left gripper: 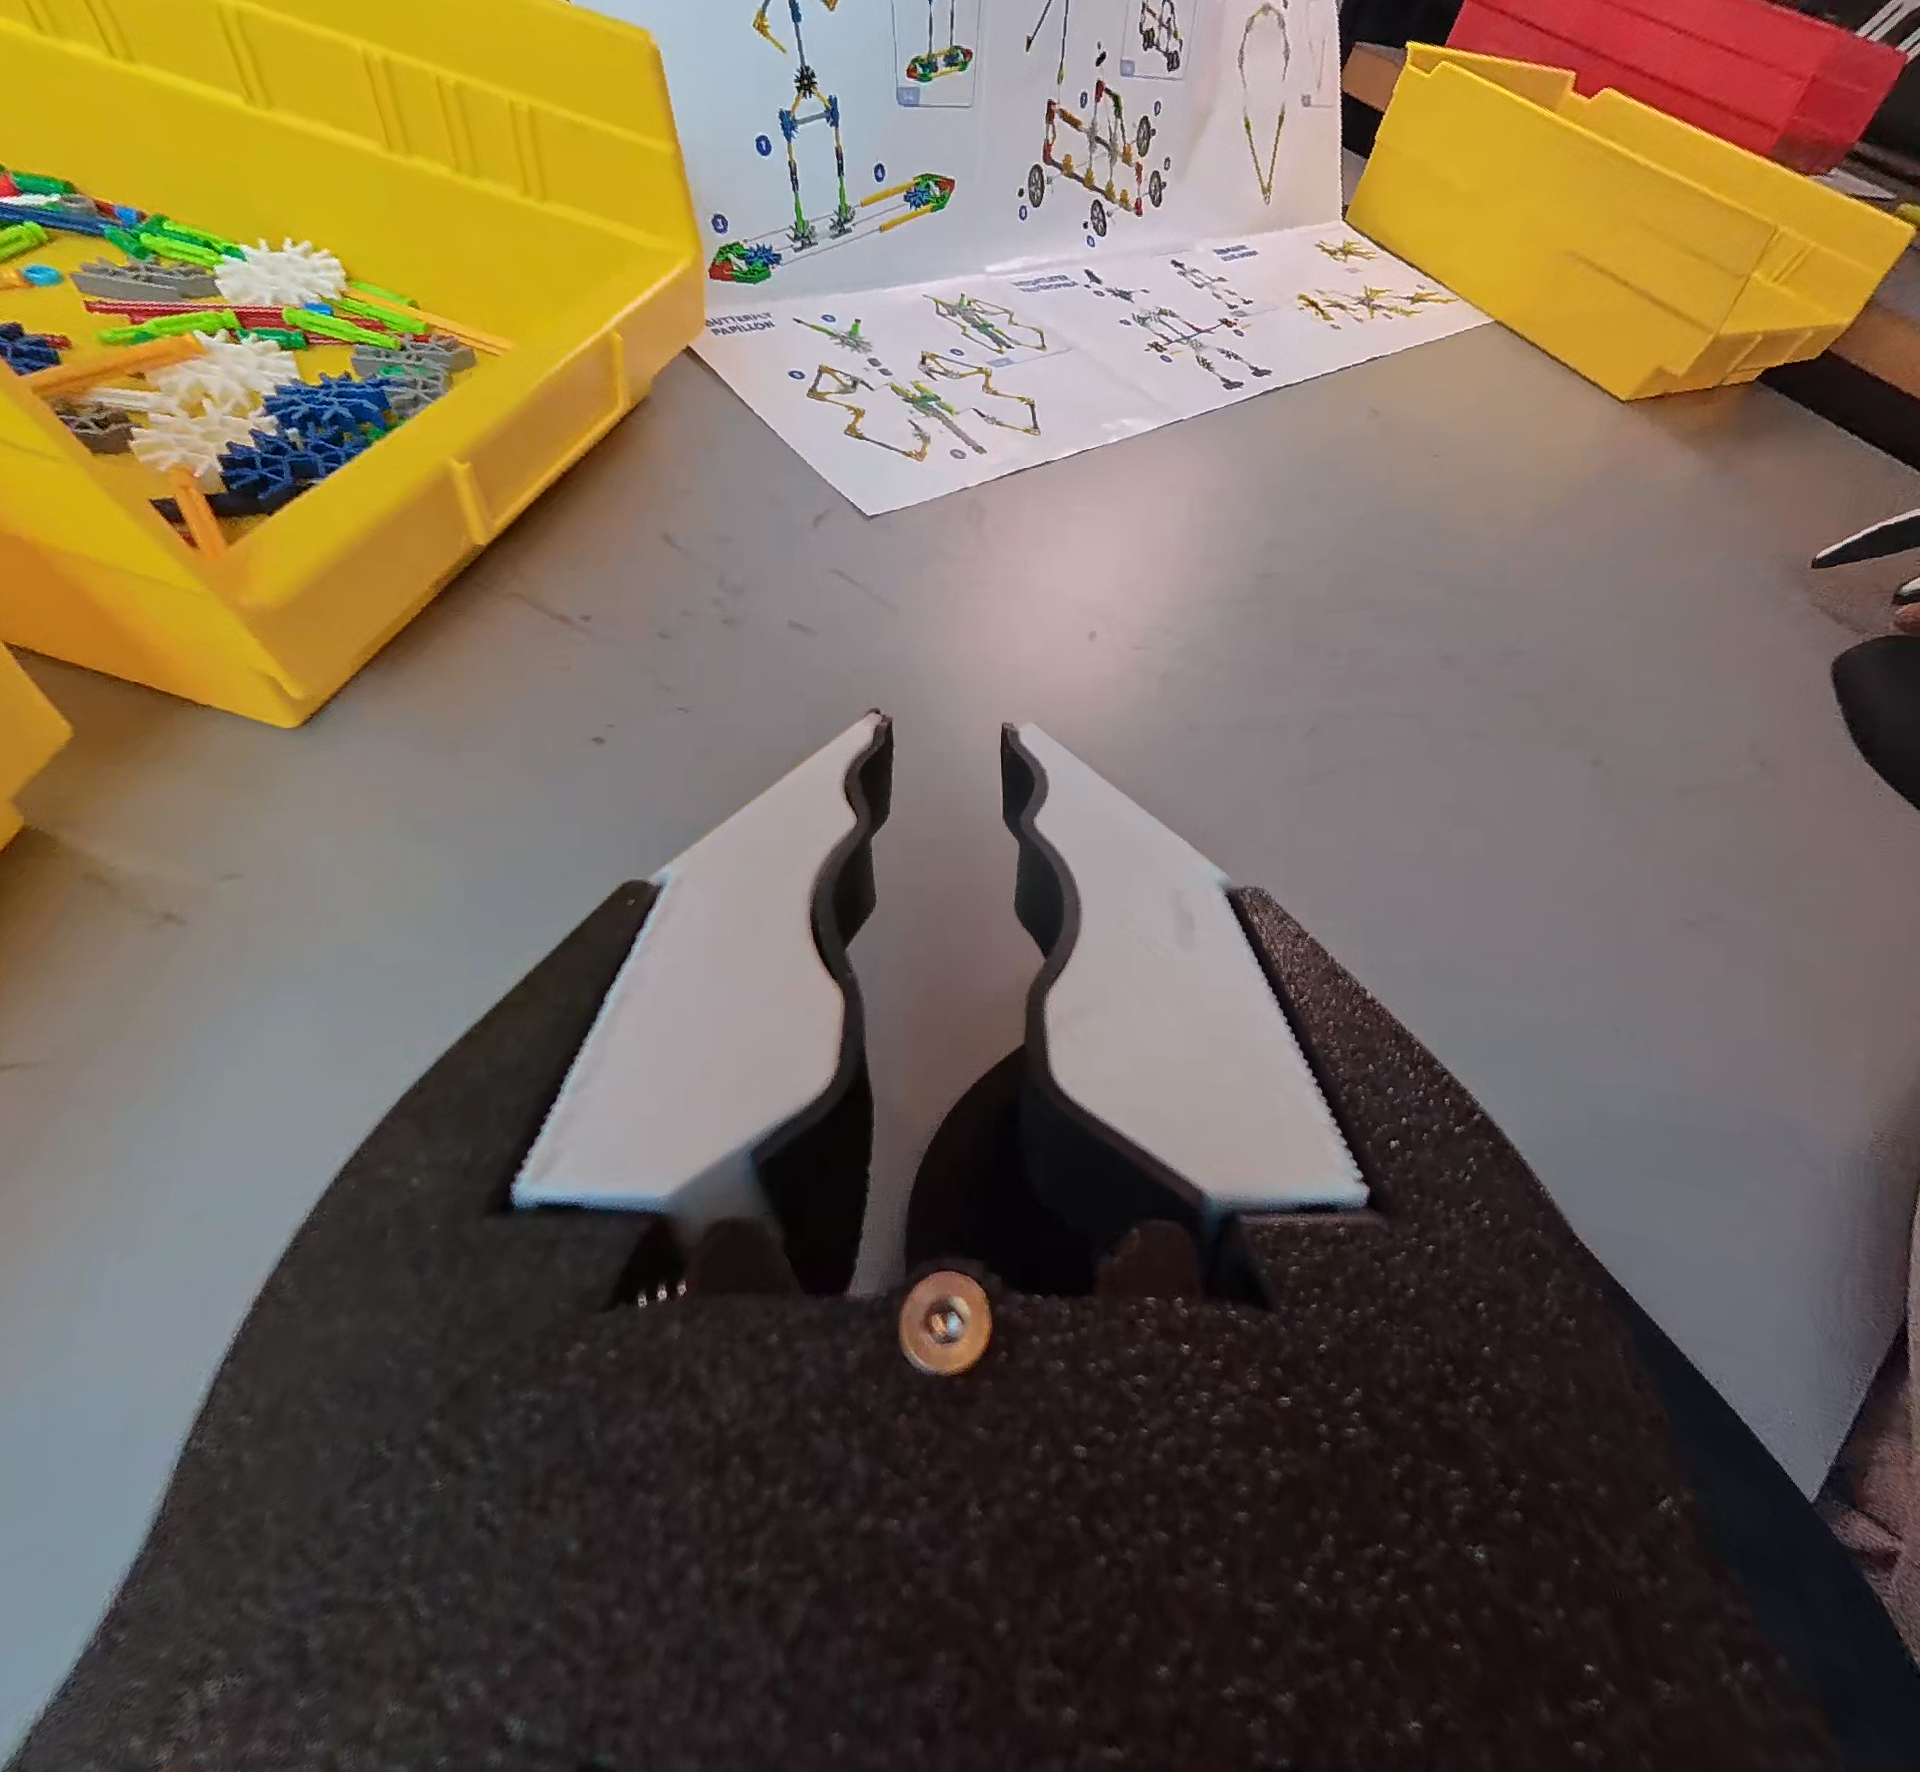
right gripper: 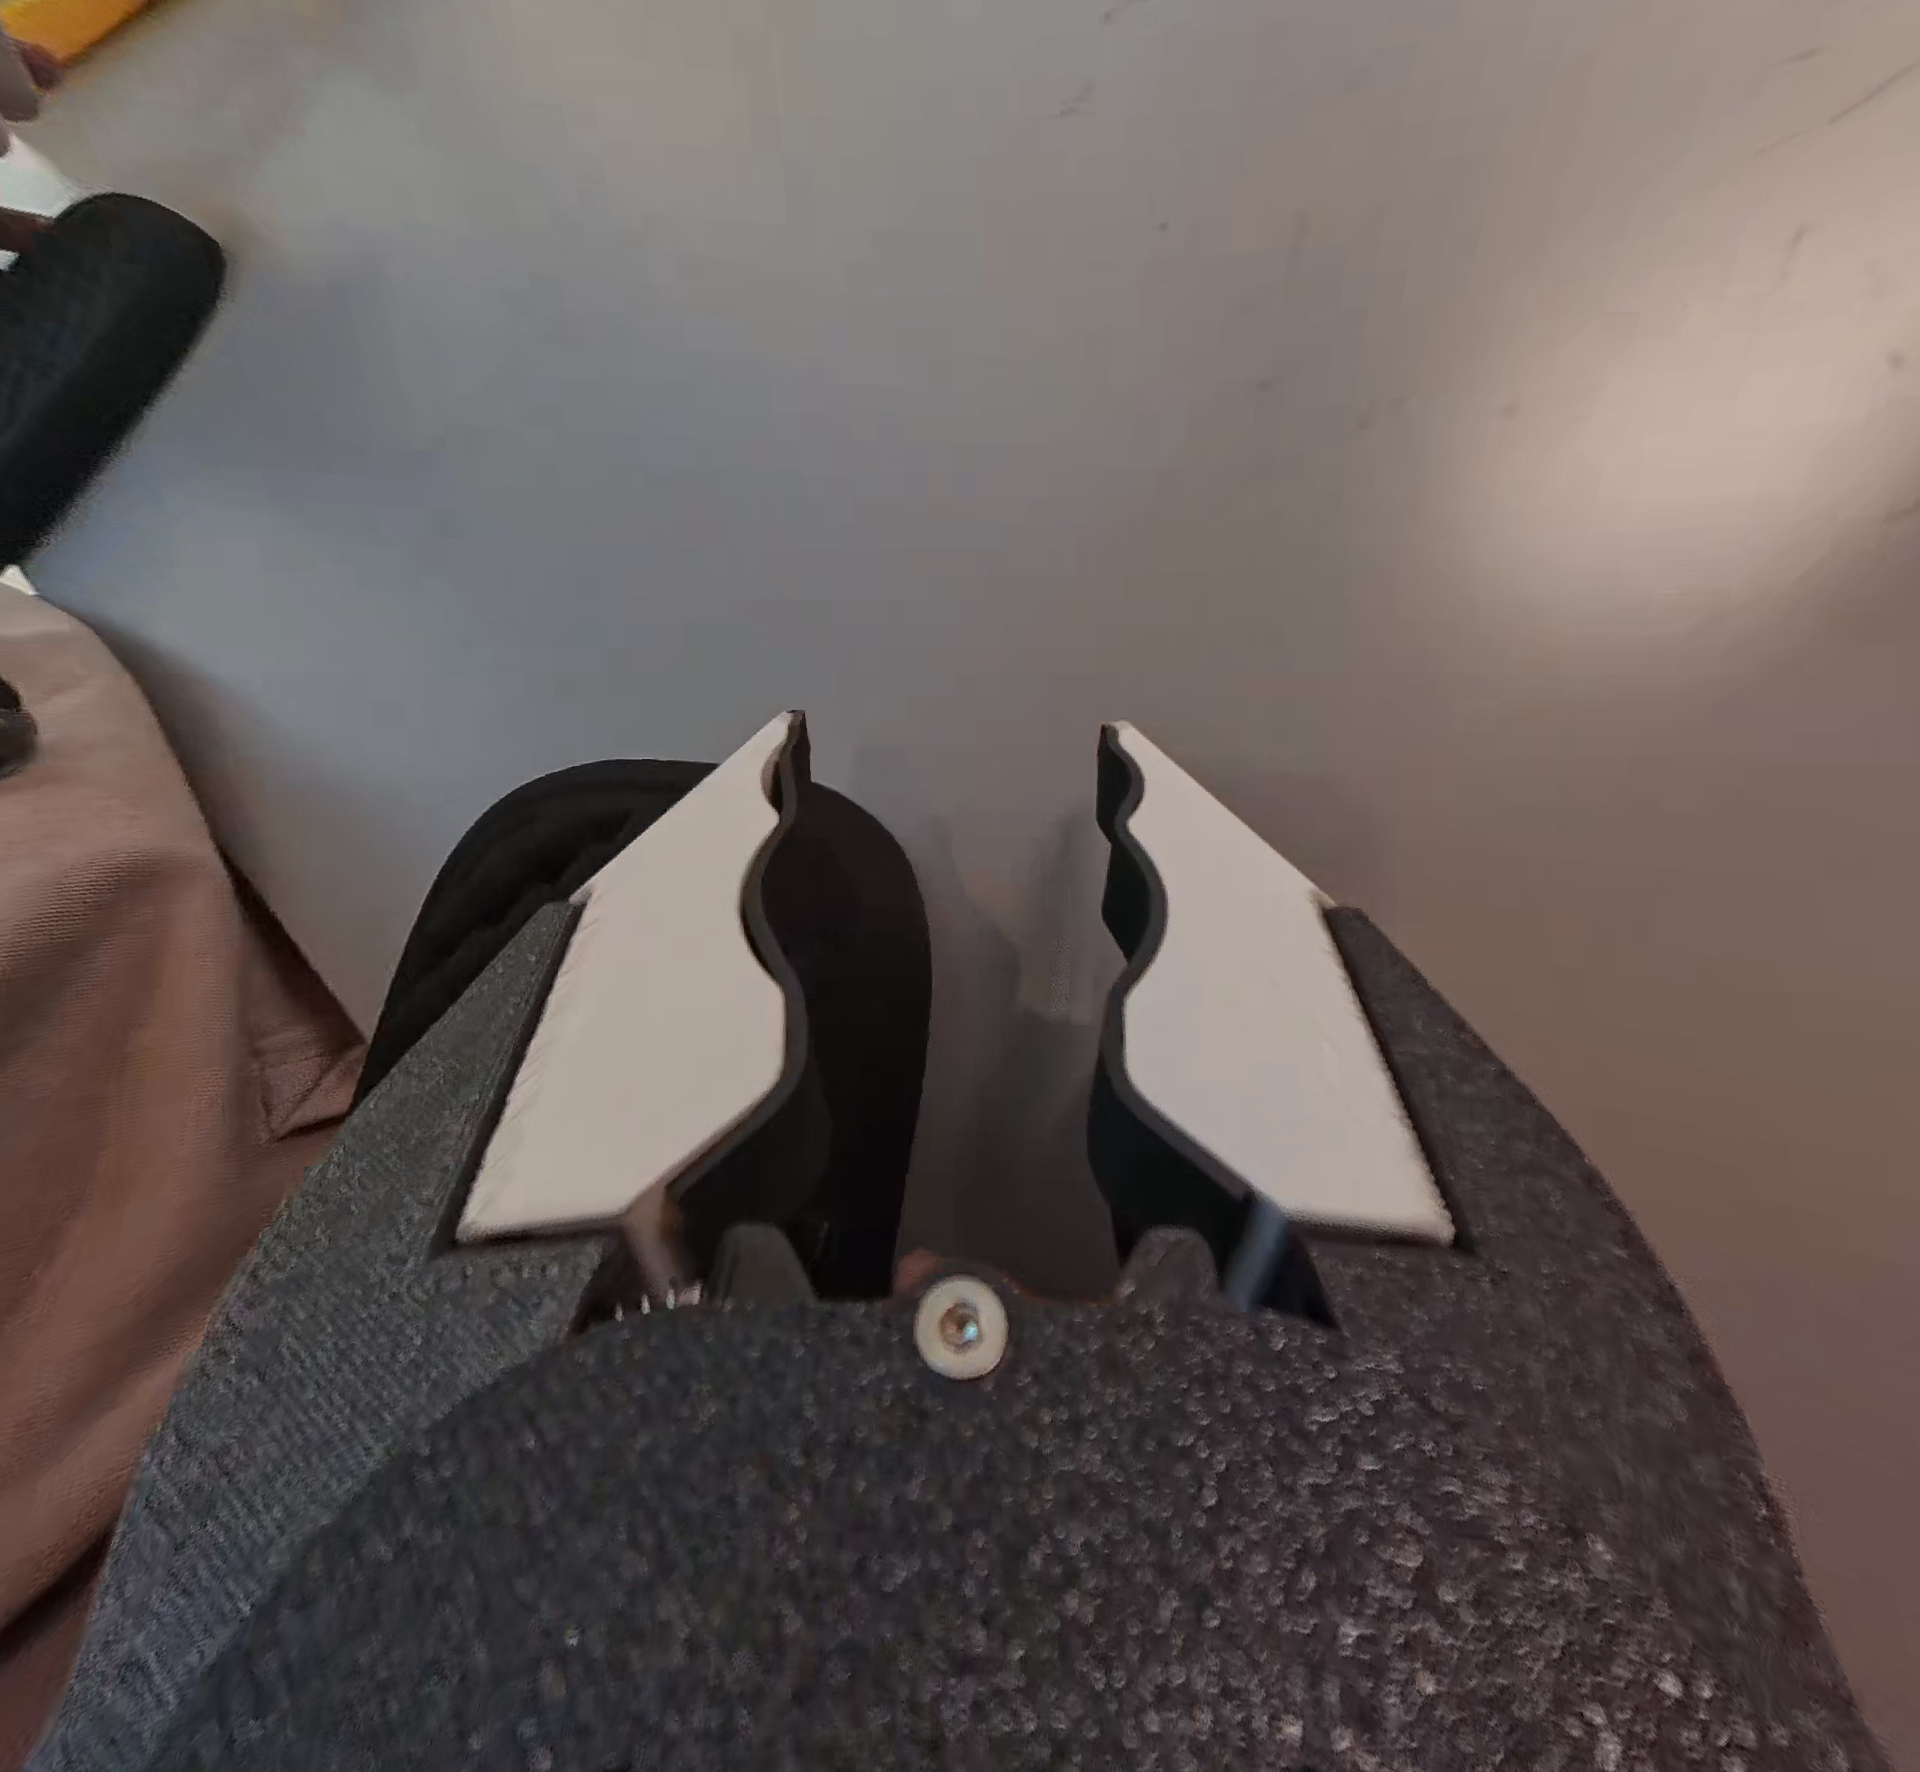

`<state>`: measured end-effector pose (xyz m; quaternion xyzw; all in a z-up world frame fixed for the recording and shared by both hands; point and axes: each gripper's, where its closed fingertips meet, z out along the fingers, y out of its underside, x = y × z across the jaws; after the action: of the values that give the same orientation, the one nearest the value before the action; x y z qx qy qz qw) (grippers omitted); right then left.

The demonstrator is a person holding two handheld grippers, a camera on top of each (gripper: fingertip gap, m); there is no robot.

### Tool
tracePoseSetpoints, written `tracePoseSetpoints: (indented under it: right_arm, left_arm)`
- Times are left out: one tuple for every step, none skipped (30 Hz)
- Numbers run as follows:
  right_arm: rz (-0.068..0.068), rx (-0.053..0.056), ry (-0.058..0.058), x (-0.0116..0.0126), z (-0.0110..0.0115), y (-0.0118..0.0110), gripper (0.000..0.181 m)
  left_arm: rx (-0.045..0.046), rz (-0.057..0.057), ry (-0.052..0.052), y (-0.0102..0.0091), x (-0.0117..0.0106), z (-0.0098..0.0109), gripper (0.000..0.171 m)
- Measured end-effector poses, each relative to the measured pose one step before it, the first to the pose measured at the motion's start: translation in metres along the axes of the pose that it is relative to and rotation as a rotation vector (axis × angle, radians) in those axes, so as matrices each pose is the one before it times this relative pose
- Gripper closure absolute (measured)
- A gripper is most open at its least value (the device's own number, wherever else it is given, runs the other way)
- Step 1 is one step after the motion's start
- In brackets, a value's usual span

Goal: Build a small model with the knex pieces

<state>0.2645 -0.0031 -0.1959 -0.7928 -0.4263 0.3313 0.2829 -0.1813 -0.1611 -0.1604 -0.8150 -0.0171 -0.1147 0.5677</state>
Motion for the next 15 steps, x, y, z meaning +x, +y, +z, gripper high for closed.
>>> tracePoseSetpoints:
  right_arm:
    - [0.0021,0.0034,-0.0129,-0.01204,0.00108,0.00272,0.126]
    - [-0.0037,-0.0015,-0.0130,-0.01114,0.00171,0.00252,0.126]
    - [0.0019,-0.0049,-0.0153,-0.00956,0.00199,0.00155,0.126]
    - [0.0046,-0.0011,-0.0132,-0.00666,0.00243,-0.00046,0.125]
    - [-0.0009,-0.0058,-0.0020,-0.00241,0.00295,-0.00130,0.125]
    - [-0.0205,-0.0060,0.0128,0.00154,0.00287,-0.00317,0.125]
    - [-0.0454,0.0037,0.0149,0.00299,0.00266,-0.00647,0.126]
    - [-0.0576,0.0145,0.0144,0.00339,0.00285,-0.00950,0.128]
    - [-0.0560,0.0199,0.0049,0.00241,0.00370,-0.01210,0.129]
    - [-0.0506,0.0246,-0.0086,0.00083,0.00462,-0.01449,0.129]
    - [-0.0441,0.0237,-0.0149,0.00095,0.00629,-0.01635,0.130]
    - [-0.0396,0.0242,-0.0124,0.00245,0.00801,-0.01817,0.130]
    - [-0.0376,0.0279,-0.0149,0.00309,0.00992,-0.01982,0.130]
    - [-0.0309,0.0280,-0.0217,0.00358,0.01199,-0.02006,0.130]
    - [-0.0184,0.0280,-0.0265,0.00415,0.01424,-0.01971,0.130]
  left_arm:
    - [-0.00814,-0.0003,-0.0011,0.00195,0.00261,-0.00115,0.151]
    - [-0.01007,0.0024,-0.0014,0.00172,0.00223,-0.00117,0.151]
    - [-0.00737,0.0000,0.0028,0.00077,0.00189,-0.00068,0.151]
    - [-0.00606,-0.0026,0.0036,-0.00039,0.00104,-0.00014,0.151]
    - [-0.00466,0.0010,-0.0001,-0.00165,-0.00045,0.00085,0.151]
    - [0.00312,0.0042,-0.0029,-0.00349,-0.00141,0.00168,0.151]
    - [0.01294,0.0082,0.0042,-0.00545,-0.00040,0.00292,0.151]
    - [0.01242,0.0153,0.0141,-0.00534,0.00130,0.00454,0.151]
    - [-0.00067,0.0145,0.0121,-0.00371,0.00171,0.00630,0.151]
    - [-0.01175,0.0146,0.0163,-0.00211,0.00264,0.00801,0.151]
    - [-0.01302,0.0132,0.0218,-0.00235,0.00357,0.00912,0.151]
    - [-0.00953,0.0113,0.0230,-0.00364,0.00362,0.00995,0.151]
    - [-0.00383,0.0115,0.0243,-0.00596,0.00376,0.01046,0.151]
    - [0.00162,0.0168,0.0249,-0.00858,0.00398,0.01086,0.151]
    - [0.00550,0.0213,0.0177,-0.01074,0.00306,0.01122,0.150]
